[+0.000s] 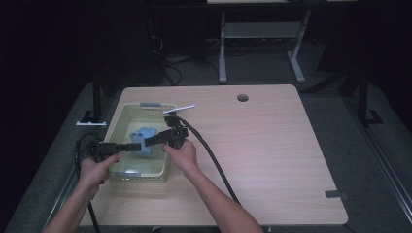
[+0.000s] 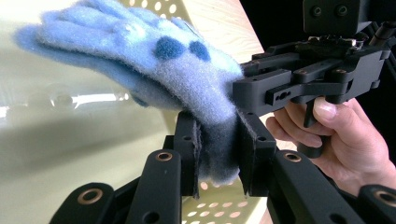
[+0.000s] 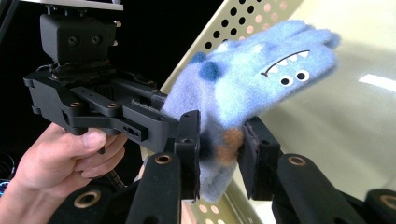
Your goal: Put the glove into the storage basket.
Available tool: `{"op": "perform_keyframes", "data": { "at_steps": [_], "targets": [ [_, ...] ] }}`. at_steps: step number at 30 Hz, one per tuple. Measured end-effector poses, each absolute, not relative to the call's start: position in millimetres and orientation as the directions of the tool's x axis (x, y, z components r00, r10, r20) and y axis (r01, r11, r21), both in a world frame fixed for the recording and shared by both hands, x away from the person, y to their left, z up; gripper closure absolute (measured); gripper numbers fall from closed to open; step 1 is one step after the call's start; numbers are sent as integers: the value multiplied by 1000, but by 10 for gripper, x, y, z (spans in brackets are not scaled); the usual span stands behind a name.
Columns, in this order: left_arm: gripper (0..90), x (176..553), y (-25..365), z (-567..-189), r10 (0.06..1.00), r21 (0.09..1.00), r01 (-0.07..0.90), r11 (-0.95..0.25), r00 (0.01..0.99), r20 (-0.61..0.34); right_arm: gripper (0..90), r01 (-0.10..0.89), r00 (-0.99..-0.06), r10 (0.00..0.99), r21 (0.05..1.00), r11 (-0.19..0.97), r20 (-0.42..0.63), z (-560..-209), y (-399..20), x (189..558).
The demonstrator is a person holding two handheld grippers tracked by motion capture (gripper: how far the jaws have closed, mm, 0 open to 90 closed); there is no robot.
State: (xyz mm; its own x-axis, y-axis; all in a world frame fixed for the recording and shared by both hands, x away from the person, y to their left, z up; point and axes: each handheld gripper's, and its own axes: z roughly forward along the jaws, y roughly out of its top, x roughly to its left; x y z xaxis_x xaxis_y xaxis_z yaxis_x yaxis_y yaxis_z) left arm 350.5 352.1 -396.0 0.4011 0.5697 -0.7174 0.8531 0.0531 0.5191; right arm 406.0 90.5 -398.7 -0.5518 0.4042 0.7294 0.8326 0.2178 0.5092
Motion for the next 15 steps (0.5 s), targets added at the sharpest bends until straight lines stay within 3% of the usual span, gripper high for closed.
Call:
{"op": "perform_keyframes", "data": {
  "at_steps": [15],
  "targets": [
    [718,3547,3521,-4021,623,481,876,29,361,-694,694,836,-545,462,495,237,700,-4068,908,4124]
  ]
}}
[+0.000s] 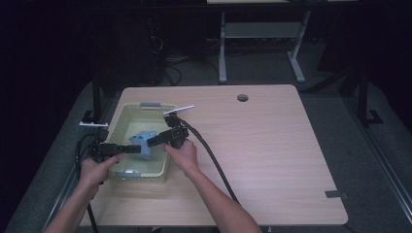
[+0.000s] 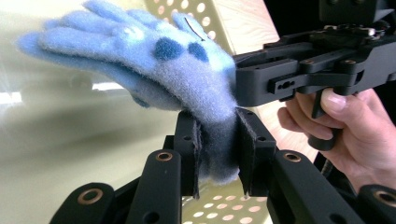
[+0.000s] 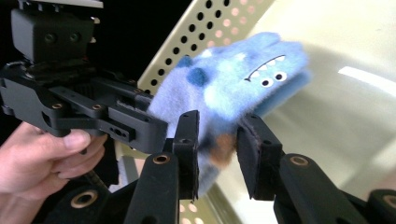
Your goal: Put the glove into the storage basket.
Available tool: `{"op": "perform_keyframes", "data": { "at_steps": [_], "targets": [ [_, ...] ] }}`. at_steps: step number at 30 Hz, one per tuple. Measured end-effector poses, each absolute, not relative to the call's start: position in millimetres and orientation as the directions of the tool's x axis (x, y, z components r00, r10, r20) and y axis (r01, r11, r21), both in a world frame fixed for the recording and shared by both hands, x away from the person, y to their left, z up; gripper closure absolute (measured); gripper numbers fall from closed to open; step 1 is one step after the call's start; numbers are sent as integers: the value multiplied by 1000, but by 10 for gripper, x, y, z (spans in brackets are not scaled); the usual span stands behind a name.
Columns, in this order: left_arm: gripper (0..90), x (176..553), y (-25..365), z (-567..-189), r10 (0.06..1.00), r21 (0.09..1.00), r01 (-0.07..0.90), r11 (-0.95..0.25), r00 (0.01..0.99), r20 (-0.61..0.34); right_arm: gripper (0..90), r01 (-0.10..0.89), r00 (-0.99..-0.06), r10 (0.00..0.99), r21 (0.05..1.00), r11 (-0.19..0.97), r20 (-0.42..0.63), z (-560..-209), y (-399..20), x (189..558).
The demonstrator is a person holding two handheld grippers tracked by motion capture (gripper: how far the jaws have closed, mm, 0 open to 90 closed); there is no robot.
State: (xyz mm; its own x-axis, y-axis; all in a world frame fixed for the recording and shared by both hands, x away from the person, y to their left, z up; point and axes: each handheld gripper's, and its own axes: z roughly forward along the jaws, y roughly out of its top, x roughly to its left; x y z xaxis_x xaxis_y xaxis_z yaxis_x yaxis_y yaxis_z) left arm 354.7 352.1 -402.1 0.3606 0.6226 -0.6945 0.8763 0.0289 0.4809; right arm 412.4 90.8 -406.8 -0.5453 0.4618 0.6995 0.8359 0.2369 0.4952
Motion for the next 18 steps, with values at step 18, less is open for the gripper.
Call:
{"op": "perform_keyframes", "data": {
  "at_steps": [18],
  "targets": [
    [709,3731,3285,-4095,798,365,920,-143,325,-507,665,829,-554,463,508,233,692,-4010,703,4054]
  ]
}}
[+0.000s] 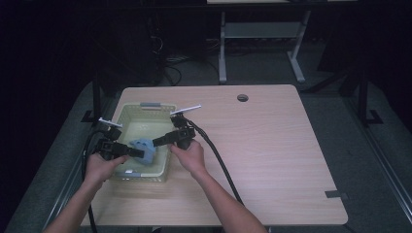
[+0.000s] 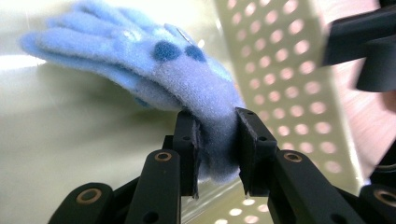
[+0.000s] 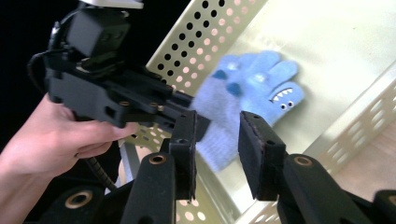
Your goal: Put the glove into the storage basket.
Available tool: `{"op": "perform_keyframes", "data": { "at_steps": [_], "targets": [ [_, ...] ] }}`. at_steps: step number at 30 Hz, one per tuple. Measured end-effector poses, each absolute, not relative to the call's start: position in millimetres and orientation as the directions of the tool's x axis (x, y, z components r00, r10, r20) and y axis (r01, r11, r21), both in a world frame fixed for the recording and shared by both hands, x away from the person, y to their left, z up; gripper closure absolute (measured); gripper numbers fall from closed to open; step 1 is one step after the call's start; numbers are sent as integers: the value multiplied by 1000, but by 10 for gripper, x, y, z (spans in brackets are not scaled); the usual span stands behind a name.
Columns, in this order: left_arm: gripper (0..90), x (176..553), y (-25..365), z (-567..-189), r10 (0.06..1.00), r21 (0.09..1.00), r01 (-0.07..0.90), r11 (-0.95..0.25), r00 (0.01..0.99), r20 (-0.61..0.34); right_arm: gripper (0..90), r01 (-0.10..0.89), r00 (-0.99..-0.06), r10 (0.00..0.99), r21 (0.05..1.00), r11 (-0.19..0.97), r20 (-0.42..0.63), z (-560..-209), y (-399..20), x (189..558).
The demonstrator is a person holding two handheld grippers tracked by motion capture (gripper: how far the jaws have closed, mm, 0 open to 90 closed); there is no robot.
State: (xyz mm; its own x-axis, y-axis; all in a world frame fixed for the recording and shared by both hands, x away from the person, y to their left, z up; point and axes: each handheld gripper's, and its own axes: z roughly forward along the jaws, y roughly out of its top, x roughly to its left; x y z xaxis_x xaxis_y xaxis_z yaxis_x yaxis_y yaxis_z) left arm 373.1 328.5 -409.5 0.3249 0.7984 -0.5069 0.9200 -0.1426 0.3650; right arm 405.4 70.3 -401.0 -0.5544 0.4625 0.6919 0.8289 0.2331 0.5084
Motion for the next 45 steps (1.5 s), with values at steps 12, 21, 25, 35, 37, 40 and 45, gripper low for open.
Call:
{"op": "perform_keyframes", "data": {
  "at_steps": [12,21,25,35,37,40,45],
  "targets": [
    [559,3777,3313,-4121,848,307,945,-115,254,-465,650,811,-577,454,539,226,679,-3908,605,3995],
    [605,3796,3377,-3939,867,367,924,-109,269,-419,642,810,-577,456,547,213,678,-3869,501,3961],
    [670,3811,3304,-3949,870,367,923,-116,272,-412,642,809,-576,460,550,206,676,-3838,462,3955],
    [686,3953,3194,-4149,903,267,944,-196,280,-325,642,801,-586,462,564,204,665,-3802,373,3943],
    [684,3955,3206,-4143,902,274,942,-192,280,-330,641,801,-586,466,563,205,663,-3798,350,3943],
    [660,3926,3254,-4069,897,314,934,-170,279,-344,638,803,-580,468,564,192,667,-3789,315,3946],
    [625,3852,3301,-3986,874,383,916,-115,277,-400,623,800,-582,467,570,185,666,-3772,248,3922]
  ]
}}
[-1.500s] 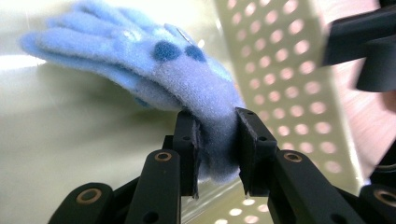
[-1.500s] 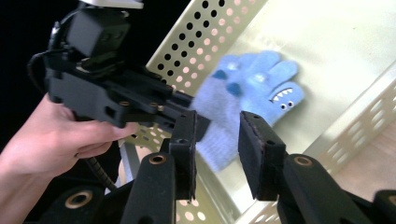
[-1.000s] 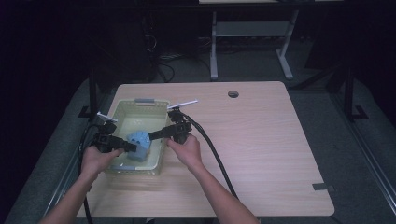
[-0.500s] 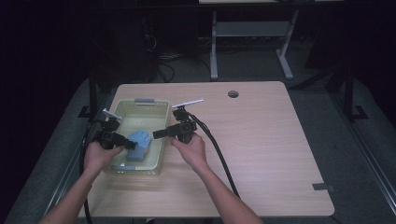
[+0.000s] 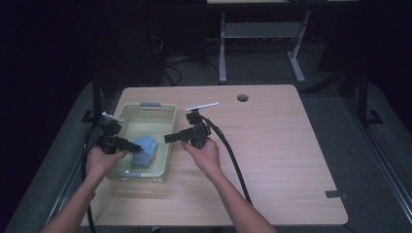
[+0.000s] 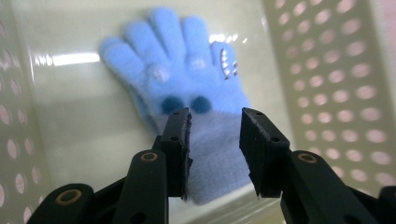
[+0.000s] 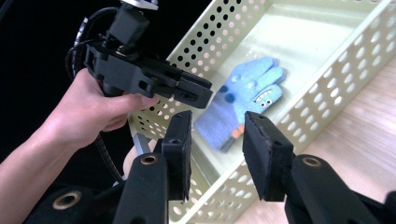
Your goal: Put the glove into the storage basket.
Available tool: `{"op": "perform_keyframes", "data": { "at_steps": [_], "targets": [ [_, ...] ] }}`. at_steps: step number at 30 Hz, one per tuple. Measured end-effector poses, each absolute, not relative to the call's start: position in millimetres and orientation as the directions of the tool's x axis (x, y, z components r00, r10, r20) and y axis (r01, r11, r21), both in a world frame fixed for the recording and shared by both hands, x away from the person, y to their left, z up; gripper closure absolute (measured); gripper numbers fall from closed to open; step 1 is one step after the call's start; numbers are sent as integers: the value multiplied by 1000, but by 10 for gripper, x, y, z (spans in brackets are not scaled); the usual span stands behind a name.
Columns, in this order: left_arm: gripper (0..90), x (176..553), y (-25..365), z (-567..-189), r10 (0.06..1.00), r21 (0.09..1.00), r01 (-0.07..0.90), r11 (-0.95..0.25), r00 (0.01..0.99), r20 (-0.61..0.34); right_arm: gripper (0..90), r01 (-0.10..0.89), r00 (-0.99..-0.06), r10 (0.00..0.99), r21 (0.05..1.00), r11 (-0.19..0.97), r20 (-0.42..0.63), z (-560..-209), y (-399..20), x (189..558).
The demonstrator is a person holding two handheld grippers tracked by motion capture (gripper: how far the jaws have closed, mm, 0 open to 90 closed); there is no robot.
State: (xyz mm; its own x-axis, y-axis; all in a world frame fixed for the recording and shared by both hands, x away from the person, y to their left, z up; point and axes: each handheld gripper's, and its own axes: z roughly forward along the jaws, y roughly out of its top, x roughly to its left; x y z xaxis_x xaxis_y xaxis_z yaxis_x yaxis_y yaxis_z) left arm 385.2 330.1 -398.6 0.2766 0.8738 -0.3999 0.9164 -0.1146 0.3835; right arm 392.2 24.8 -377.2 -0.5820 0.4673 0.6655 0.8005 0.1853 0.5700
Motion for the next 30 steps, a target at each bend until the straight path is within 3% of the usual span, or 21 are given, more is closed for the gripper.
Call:
{"op": "perform_keyframes", "data": {
  "at_steps": [15,30],
  "targets": [
    [517,3739,3235,-3763,816,504,860,-82,348,-462,556,810,-562,472,568,145,680,-3757,-25,3923],
    [436,3771,2996,-3700,777,534,842,-77,387,-497,515,814,-547,480,569,114,686,-3743,-357,3918]
  ]
}}
